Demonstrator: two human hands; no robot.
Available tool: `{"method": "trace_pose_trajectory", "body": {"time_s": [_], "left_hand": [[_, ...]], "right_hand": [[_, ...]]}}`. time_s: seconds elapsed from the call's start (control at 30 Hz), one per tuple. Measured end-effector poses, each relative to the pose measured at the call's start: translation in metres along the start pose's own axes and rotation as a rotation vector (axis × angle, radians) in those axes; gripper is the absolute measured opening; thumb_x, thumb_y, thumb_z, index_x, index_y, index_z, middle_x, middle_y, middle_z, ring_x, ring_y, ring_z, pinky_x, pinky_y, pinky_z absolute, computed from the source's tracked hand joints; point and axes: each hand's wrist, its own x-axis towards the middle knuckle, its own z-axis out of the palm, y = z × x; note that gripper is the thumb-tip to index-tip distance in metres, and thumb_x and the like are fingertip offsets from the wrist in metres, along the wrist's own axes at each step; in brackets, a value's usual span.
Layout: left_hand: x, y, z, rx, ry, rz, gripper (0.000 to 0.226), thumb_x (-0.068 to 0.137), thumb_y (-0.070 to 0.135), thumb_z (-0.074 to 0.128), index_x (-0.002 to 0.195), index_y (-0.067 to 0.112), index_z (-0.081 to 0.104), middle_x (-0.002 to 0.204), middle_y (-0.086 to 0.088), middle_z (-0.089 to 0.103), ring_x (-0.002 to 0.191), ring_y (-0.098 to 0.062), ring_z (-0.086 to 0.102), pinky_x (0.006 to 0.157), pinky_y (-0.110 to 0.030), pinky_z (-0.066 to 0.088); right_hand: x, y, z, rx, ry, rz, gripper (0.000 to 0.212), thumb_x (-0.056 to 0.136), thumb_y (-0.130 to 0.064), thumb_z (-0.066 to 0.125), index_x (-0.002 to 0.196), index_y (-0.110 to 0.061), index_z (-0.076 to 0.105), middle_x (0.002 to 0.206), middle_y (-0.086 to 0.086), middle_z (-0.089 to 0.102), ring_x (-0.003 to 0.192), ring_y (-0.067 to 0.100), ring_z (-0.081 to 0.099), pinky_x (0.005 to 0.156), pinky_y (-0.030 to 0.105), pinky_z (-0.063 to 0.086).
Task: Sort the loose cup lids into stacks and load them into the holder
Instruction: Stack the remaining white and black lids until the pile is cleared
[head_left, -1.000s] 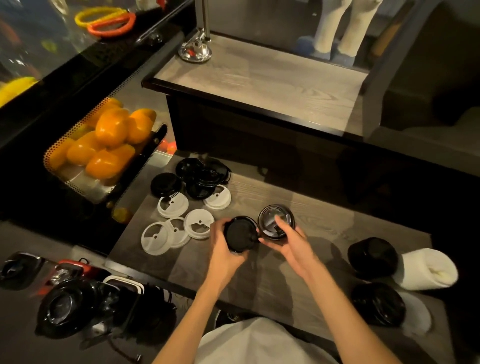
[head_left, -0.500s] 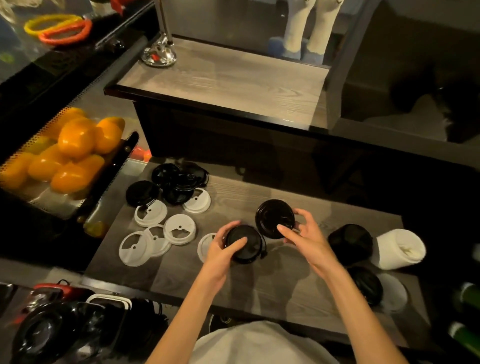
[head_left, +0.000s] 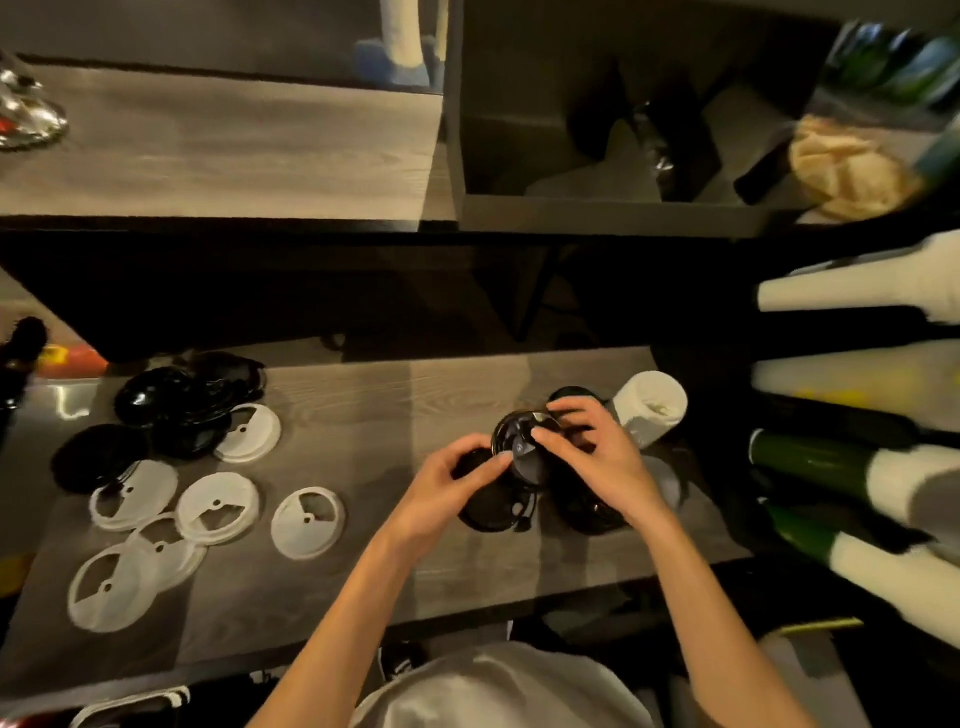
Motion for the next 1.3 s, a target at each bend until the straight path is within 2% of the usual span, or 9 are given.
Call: {"method": "trace_pose_trajectory", "body": {"time_s": [0.17, 0.4, 0.5, 0.6, 0.73, 0.83, 1.07, 1.2, 1.3], "left_hand": [[0.026, 0.008, 0.039, 0.202, 0.046, 0.161, 0.014, 0.09, 0.018, 0.076, 0.103, 0.014, 0.073, 0.102, 0.0, 0.074, 0.102, -0.016, 0.071, 0.095, -0.04, 0.057], [0.044, 0.006, 0.08, 0.571, -0.009, 0.373, 0.018, 0.089, 0.026, 0.077, 0.107, 0.024, 0.075, 0.104, 0.013, 0.072, 0.102, -0.004, 0.067, 0.094, -0.029, 0.053], [0.049, -0.007, 0.073, 0.541, 0.006, 0.275, 0.016, 0.09, 0.019, 0.075, 0.106, 0.025, 0.075, 0.108, 0.015, 0.073, 0.108, -0.001, 0.066, 0.1, -0.025, 0.052], [0.053, -0.038, 0.048, 0.499, 0.151, 0.061, 0.015, 0.093, 0.009, 0.07, 0.1, 0.022, 0.075, 0.107, 0.007, 0.073, 0.109, -0.009, 0.067, 0.102, -0.032, 0.051], [0.042, -0.081, 0.026, 0.208, 0.401, -0.403, 0.012, 0.096, 0.005, 0.066, 0.101, 0.013, 0.074, 0.112, -0.011, 0.071, 0.107, -0.026, 0.067, 0.088, -0.032, 0.053], [0.029, -0.102, 0.026, 0.058, 0.377, -0.56, 0.017, 0.097, 0.007, 0.064, 0.108, 0.012, 0.075, 0.116, -0.017, 0.072, 0.097, -0.024, 0.069, 0.077, -0.033, 0.056], [0.021, -0.1, 0.053, -0.013, 0.193, -0.555, 0.027, 0.1, 0.009, 0.058, 0.122, 0.018, 0.072, 0.12, -0.007, 0.071, 0.106, -0.017, 0.067, 0.07, -0.021, 0.057], [0.021, -0.103, 0.063, 0.012, 0.091, -0.522, 0.033, 0.101, 0.013, 0.059, 0.13, 0.025, 0.069, 0.129, 0.003, 0.068, 0.122, -0.012, 0.061, 0.1, -0.027, 0.051], [0.022, -0.1, 0.072, 0.0, 0.093, -0.53, 0.036, 0.102, 0.014, 0.058, 0.133, 0.03, 0.066, 0.129, 0.003, 0.068, 0.122, -0.013, 0.061, 0.105, -0.031, 0.049]], "right_hand": [[-0.015, 0.001, -0.027, 0.233, 0.02, 0.072, 0.06, 0.091, -0.031, 0.077, 0.145, -0.029, 0.05, 0.127, -0.012, 0.06, 0.107, 0.008, 0.07, 0.079, 0.028, 0.063], [-0.012, 0.007, -0.062, 0.172, 0.025, 0.096, 0.063, 0.076, -0.045, 0.085, 0.128, -0.056, 0.049, 0.121, -0.03, 0.057, 0.108, -0.008, 0.06, 0.093, 0.019, 0.051], [-0.009, 0.022, -0.074, 0.106, 0.062, 0.084, 0.076, 0.078, -0.043, 0.087, 0.141, -0.045, 0.045, 0.127, -0.028, 0.054, 0.11, -0.006, 0.057, 0.09, 0.017, 0.047], [-0.009, 0.05, -0.087, 0.005, 0.04, 0.089, 0.078, 0.074, -0.043, 0.091, 0.138, -0.039, 0.046, 0.139, -0.013, 0.055, 0.127, 0.01, 0.056, 0.104, 0.032, 0.05], [-0.014, 0.087, -0.094, -0.112, -0.051, 0.087, 0.077, 0.065, -0.052, 0.091, 0.131, -0.051, 0.051, 0.137, -0.012, 0.051, 0.133, 0.016, 0.052, 0.106, 0.049, 0.053], [-0.014, 0.103, -0.095, -0.189, -0.128, 0.055, 0.079, 0.069, -0.041, 0.092, 0.136, -0.048, 0.051, 0.14, -0.014, 0.049, 0.134, 0.014, 0.049, 0.11, 0.046, 0.049], [0.001, 0.109, -0.101, -0.386, -0.339, -0.093, 0.084, 0.074, -0.026, 0.092, 0.144, -0.033, 0.048, 0.145, -0.016, 0.047, 0.135, 0.009, 0.046, 0.117, 0.04, 0.042], [0.012, 0.112, -0.1, -0.45, -0.408, -0.191, 0.085, 0.074, -0.029, 0.091, 0.146, -0.034, 0.047, 0.148, -0.019, 0.043, 0.139, 0.008, 0.043, 0.118, 0.038, 0.038], [0.018, 0.112, -0.096, -0.485, -0.434, -0.215, 0.084, 0.076, -0.03, 0.09, 0.148, -0.032, 0.046, 0.151, -0.017, 0.041, 0.14, 0.008, 0.041, 0.117, 0.036, 0.035]]}}
